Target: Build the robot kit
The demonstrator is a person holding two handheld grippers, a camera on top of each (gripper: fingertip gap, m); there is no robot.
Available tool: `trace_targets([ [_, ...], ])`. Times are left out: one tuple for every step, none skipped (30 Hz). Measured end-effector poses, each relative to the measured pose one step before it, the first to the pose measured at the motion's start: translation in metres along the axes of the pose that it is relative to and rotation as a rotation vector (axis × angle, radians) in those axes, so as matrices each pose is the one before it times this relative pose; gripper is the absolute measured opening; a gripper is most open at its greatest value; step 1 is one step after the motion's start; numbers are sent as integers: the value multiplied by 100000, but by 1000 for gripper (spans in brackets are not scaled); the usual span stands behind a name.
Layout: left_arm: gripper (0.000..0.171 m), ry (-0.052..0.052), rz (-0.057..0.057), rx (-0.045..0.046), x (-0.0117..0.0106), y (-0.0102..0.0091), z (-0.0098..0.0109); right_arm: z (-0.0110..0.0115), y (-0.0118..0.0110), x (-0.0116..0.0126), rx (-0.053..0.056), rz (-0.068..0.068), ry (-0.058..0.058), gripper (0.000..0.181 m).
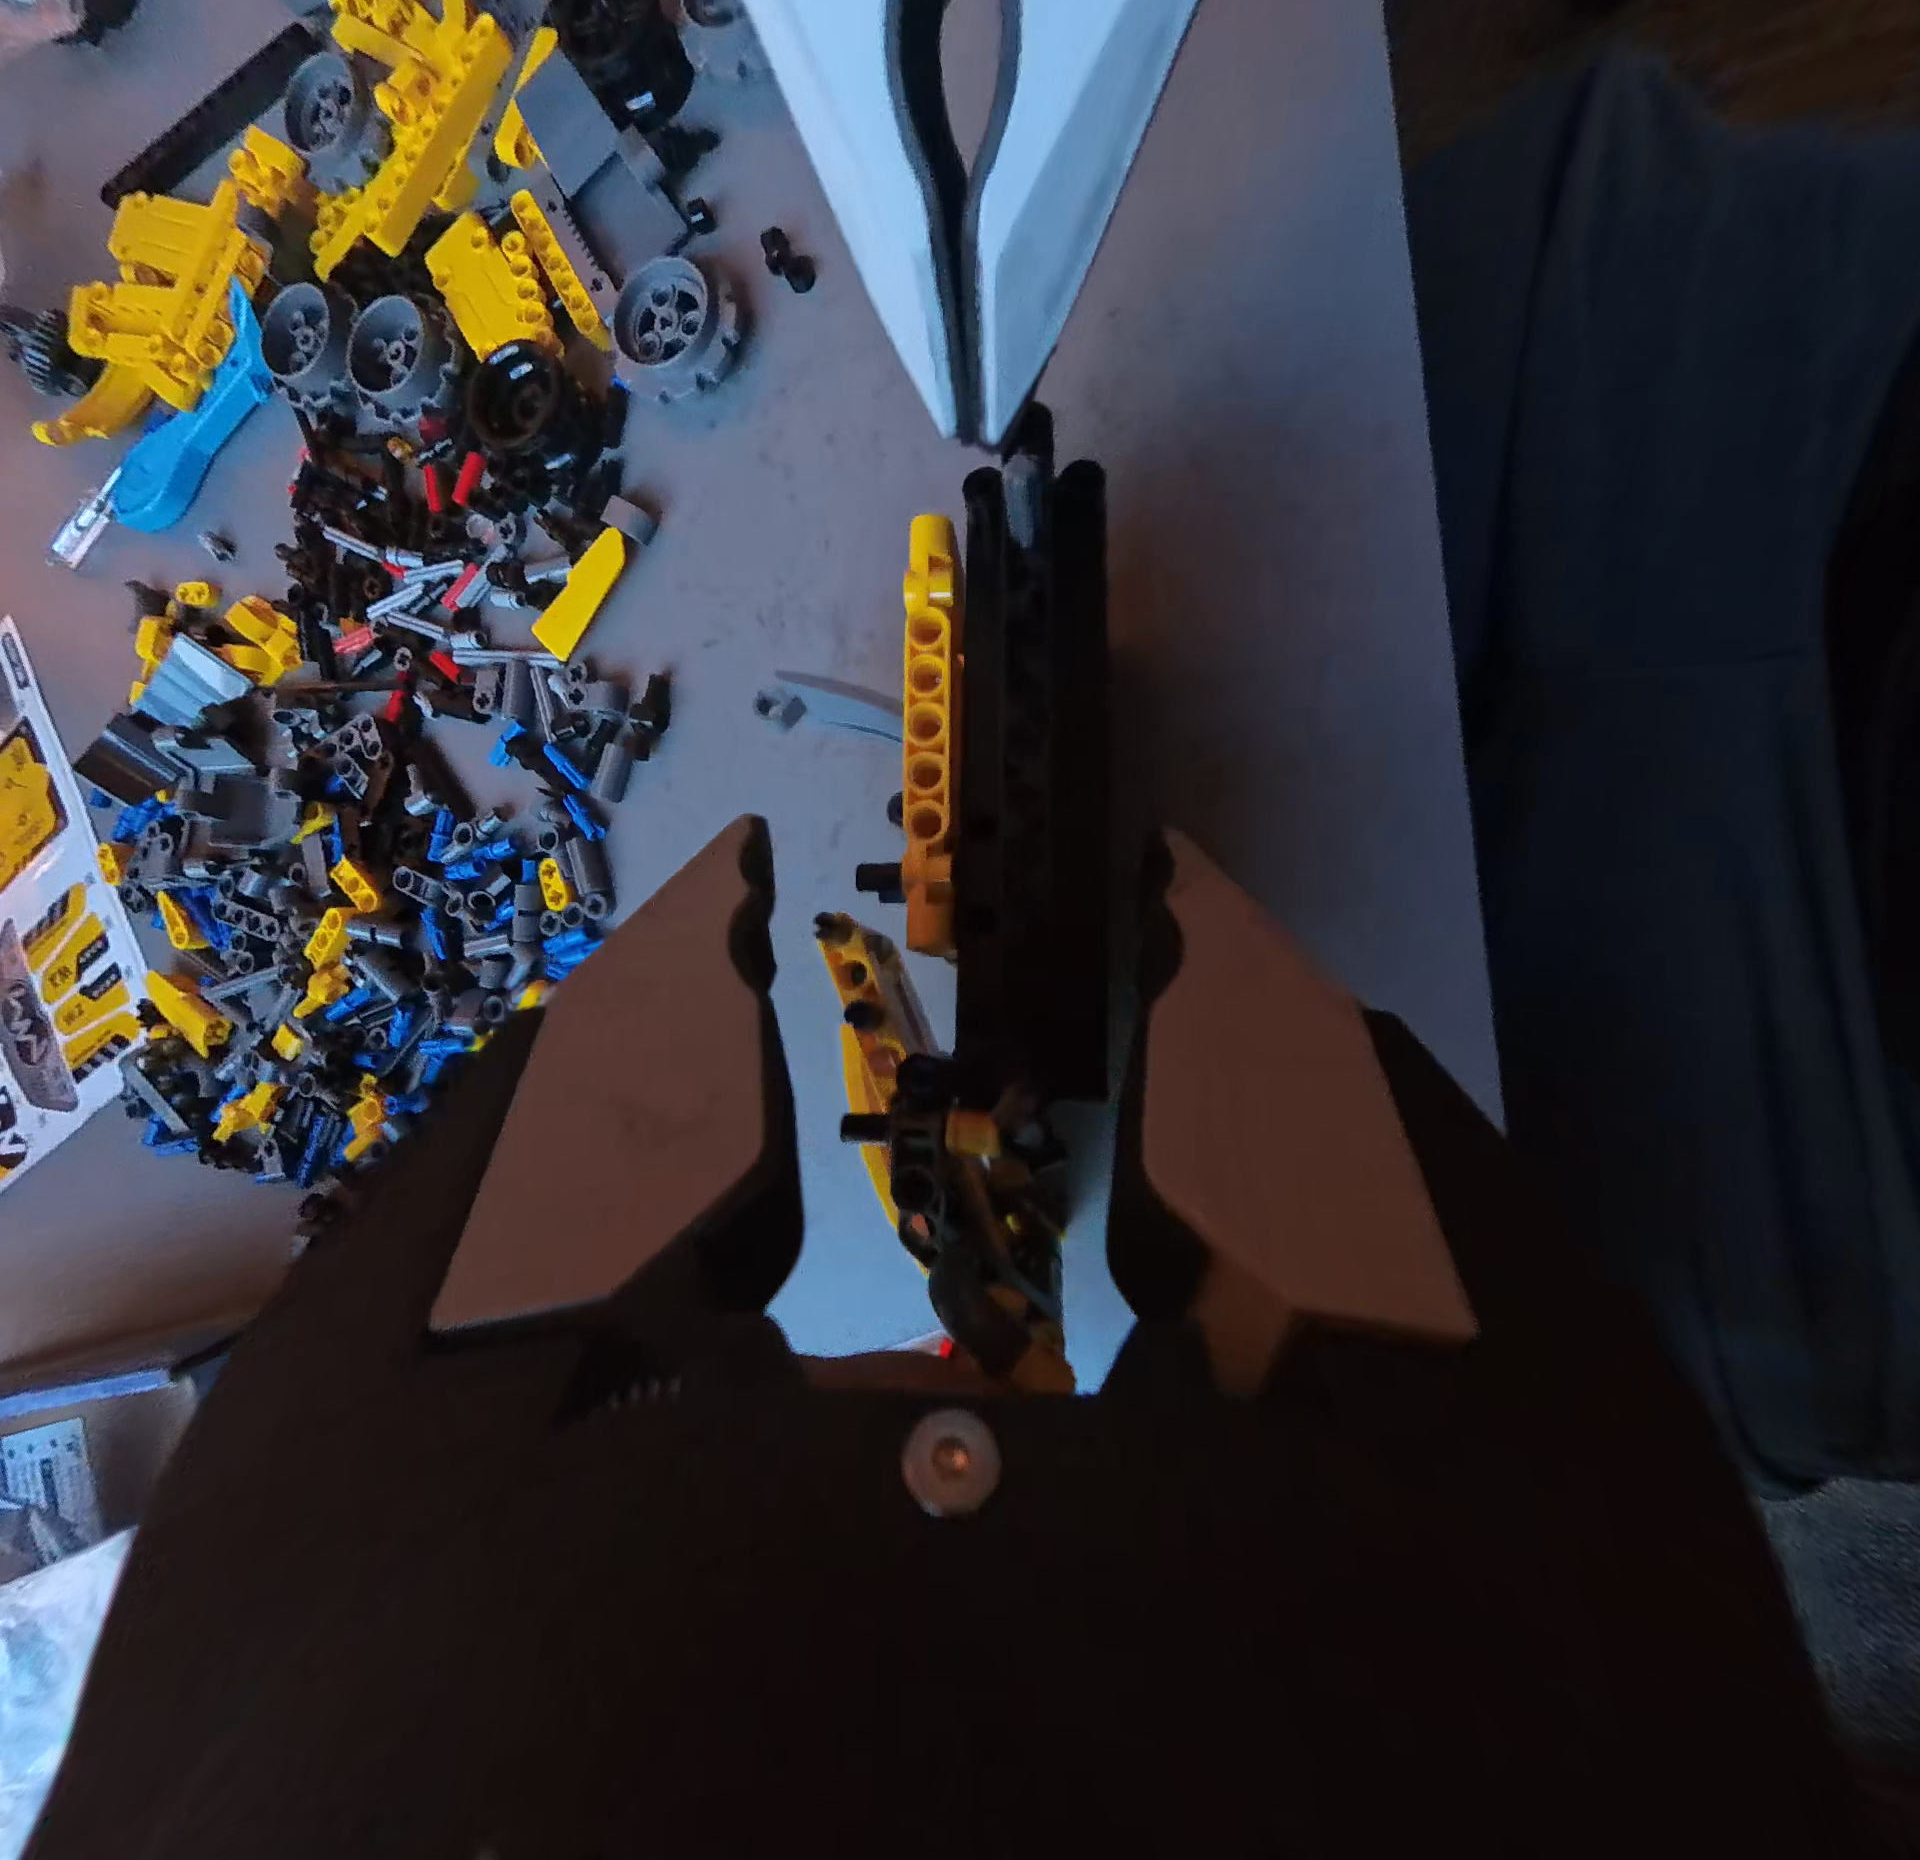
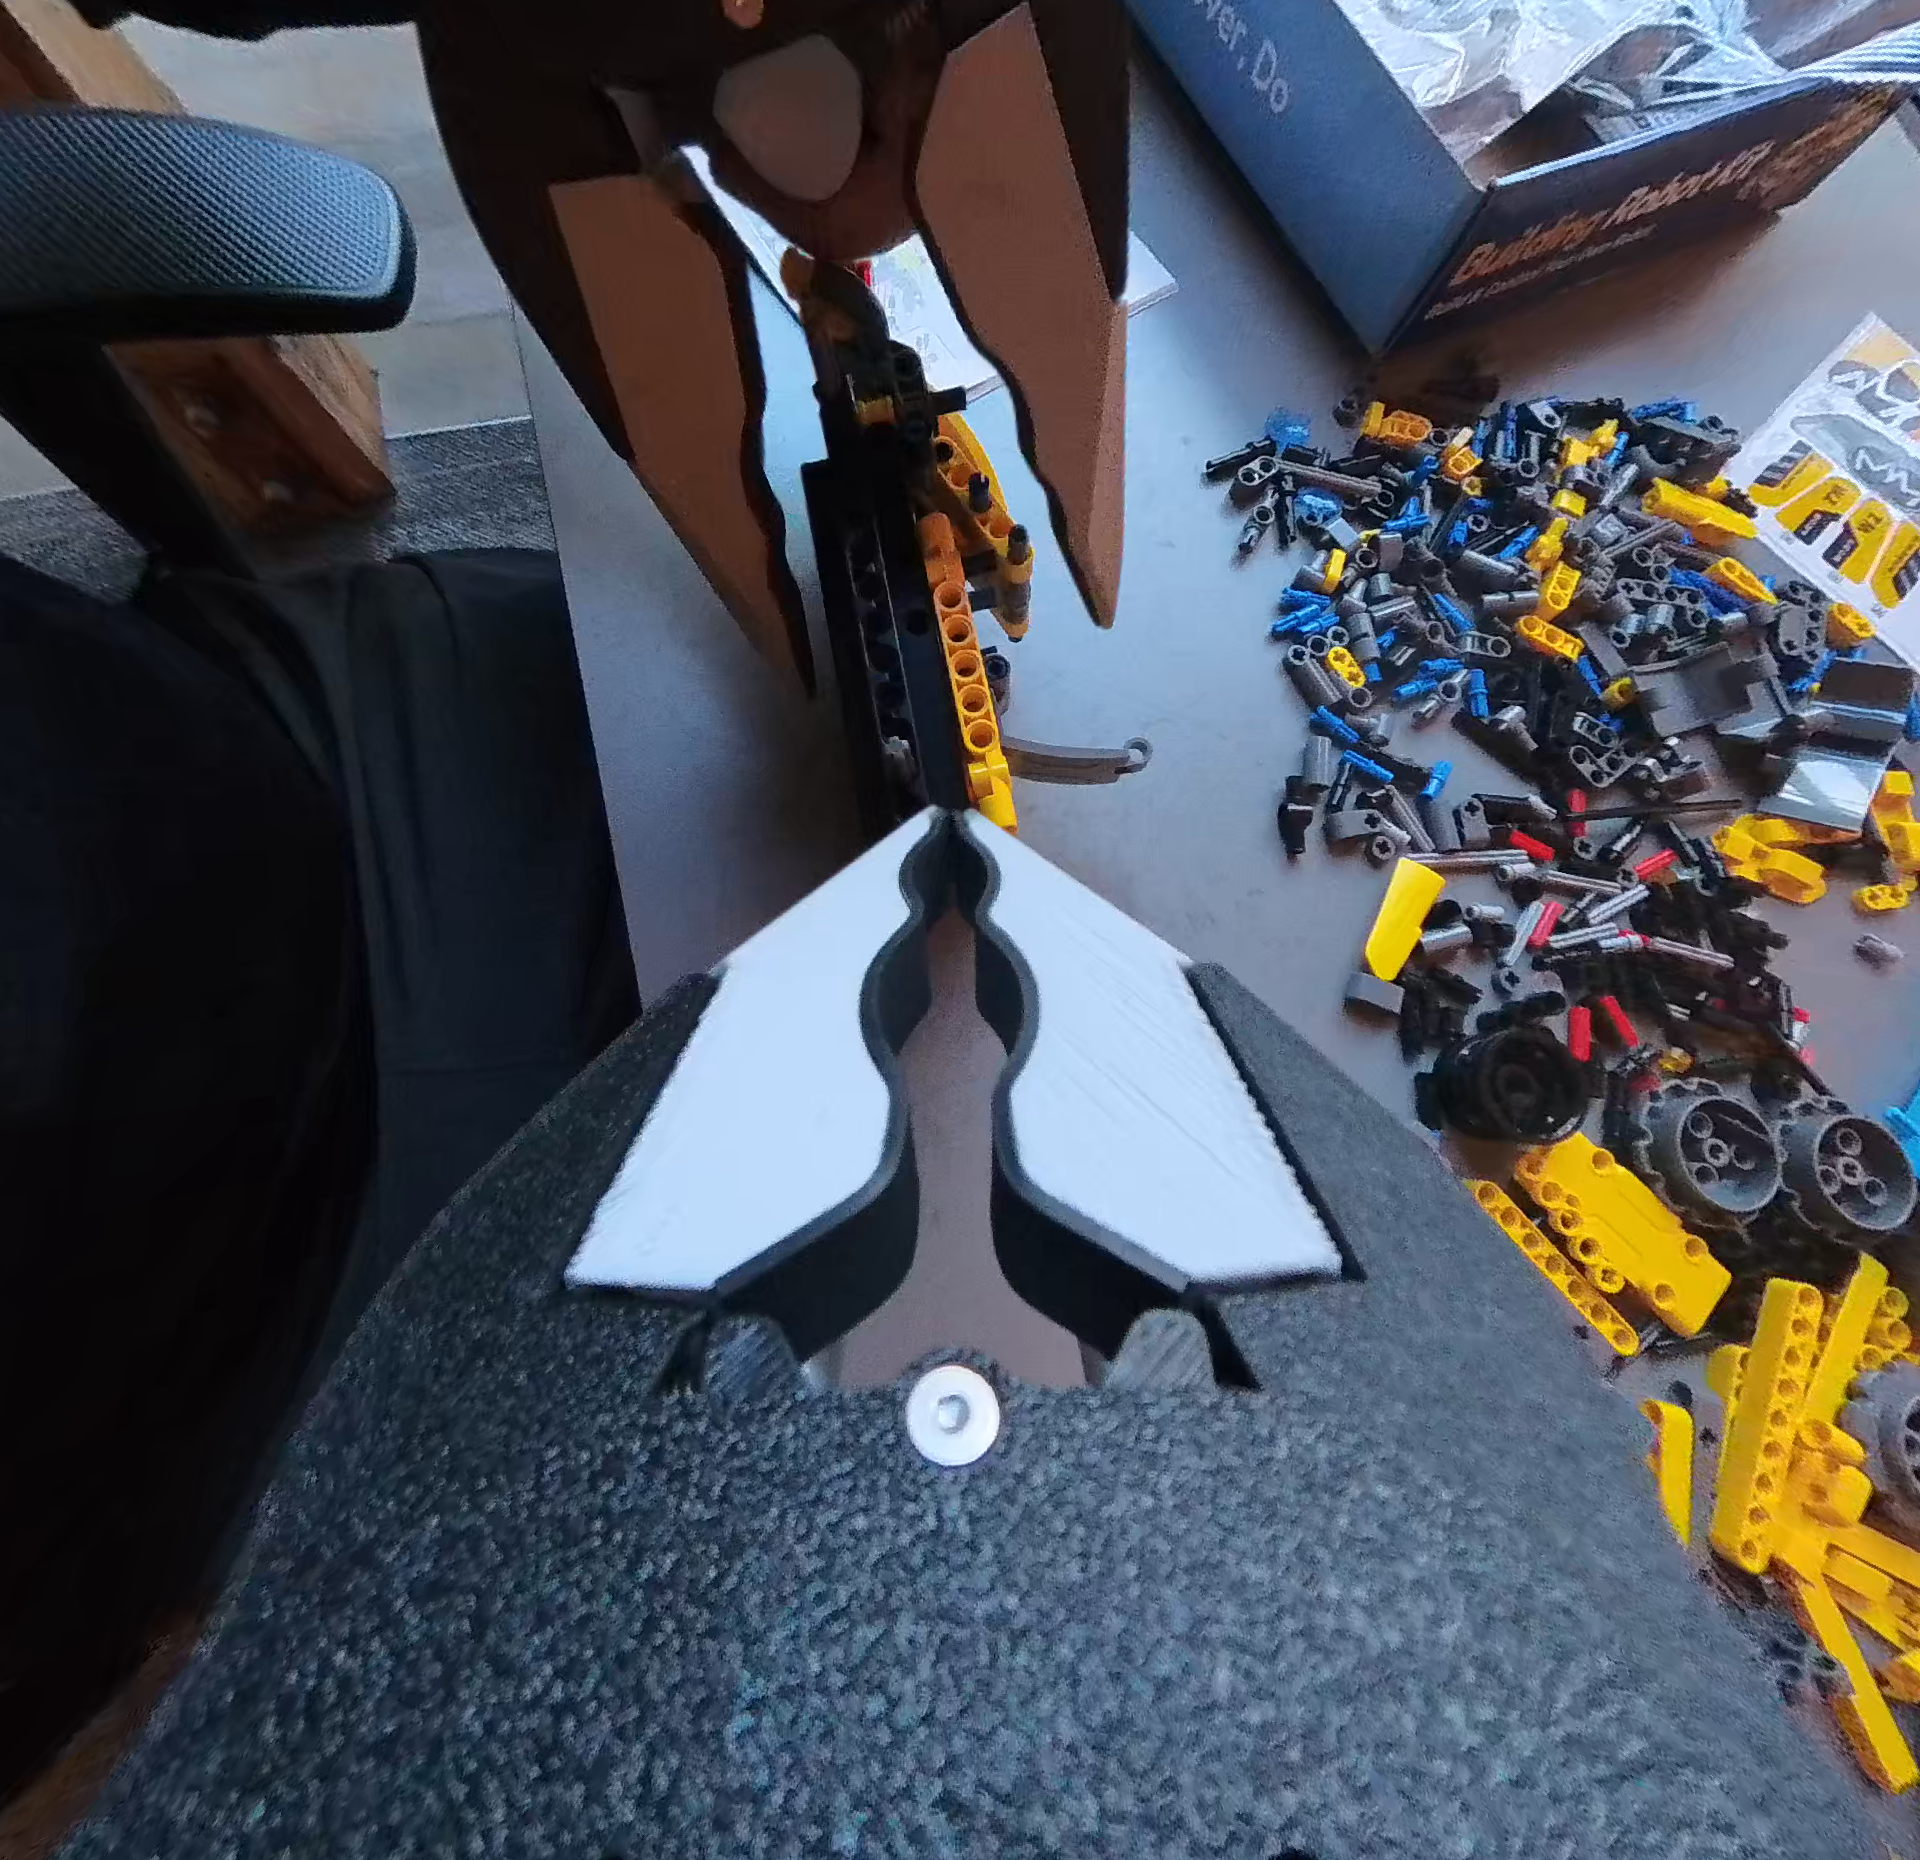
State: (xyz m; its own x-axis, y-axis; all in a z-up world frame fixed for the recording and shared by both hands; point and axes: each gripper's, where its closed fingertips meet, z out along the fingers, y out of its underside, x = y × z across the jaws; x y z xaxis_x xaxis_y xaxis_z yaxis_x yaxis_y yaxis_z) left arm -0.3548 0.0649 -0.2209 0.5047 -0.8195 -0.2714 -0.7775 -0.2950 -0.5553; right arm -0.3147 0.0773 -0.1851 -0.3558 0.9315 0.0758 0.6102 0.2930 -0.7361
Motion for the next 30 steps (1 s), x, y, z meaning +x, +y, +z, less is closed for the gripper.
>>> trace_targets([
  [66,132,1698,-708,1,-114,13,13,-35,51,459,538,-189,0],
  [60,481,1932,-628,90,-144,8,27,-35,53,459,508,-210,0],
  [54,1217,2441,-1510,256,-51,50,26,-26,36,293,263,-122,0],
  [44,1717,2795,-2426,365,56,111,-25,-6,19,59,-6,-117,0],
  [38,498,2436,-2159,150,22,163,-72,21,53,-309,-367,154,0],
  [36,-146,1009,-1659,-130,-11,89,-120,78,148,-690,-685,723,0],
  [37,1297,-1225,-1467,-86,24,32,-160,72,146,-672,-943,632,0],
  [37,1469,-553,-928,-67,44,-2,-197,-45,32,48,-868,23,0],
  [37,1076,-419,-118,-72,26,19,-194,-229,-43,895,-779,-73,0],
  [37,1091,-1694,686,-89,-27,27,-155,-306,-105,1173,-666,-188,0],
  [37,1163,-2374,909,-72,-14,10,-127,-303,-28,882,-389,173,0],
  [36,864,-1894,1092,-73,-11,13,-55,-199,61,412,-33,441,0],
  [36,466,-915,1124,-26,-28,9,86,130,81,-1227,381,-3,0],
  [36,343,-58,1012,32,-36,4,258,551,137,-3480,528,54,0],
  [35,270,-430,579,24,-37,1,315,547,177,-3314,310,564,0],
  [35,373,-737,119,31,-9,32,-33,-175,-29,607,266,-347,0],
  [35,233,-505,281,0,-18,-14,-237,-147,203,-534,-880,1293,0],
  [35,192,-939,288,-21,-23,10,-515,-614,355,1978,-1179,2508,0],
  [35,187,-378,280,-7,-17,7,-713,-1067,167,4049,-25,702,0],
  [35,139,87,101,1,15,4,-754,-1139,186,3989,998,248,0],
  [35,175,-141,-12,2,-5,-2,-612,-932,252,3033,232,871,0],
  [35,23,310,-80,-8,0,11,-136,-284,13,369,-601,-225,0],
  [35,187,34,132,6,-6,5,662,919,-289,-4663,179,-2030,0],
  [34,395,-419,279,-2,-8,6,1550,2318,-573,-10935,1497,-3722,0],
  [37,576,-584,-4,23,21,29,1431,2002,-230,-9274,952,-1406,4],
  [34,-397,-121,-344,-114,106,-107,-360,-606,338,4061,641,1430,0],
  [34,288,-198,290,23,62,11,-800,-137,940,-2216,-594,5307,0],
  [34,407,-421,763,45,-59,-4,-1398,-1656,643,7833,-1988,4212,0],
  [34,215,-64,-21,6,7,-11,-1469,-2029,146,9467,1254,-603,0],
  [34,347,25,11,14,-33,2,-974,-1298,55,4908,1676,-1294,0],
])
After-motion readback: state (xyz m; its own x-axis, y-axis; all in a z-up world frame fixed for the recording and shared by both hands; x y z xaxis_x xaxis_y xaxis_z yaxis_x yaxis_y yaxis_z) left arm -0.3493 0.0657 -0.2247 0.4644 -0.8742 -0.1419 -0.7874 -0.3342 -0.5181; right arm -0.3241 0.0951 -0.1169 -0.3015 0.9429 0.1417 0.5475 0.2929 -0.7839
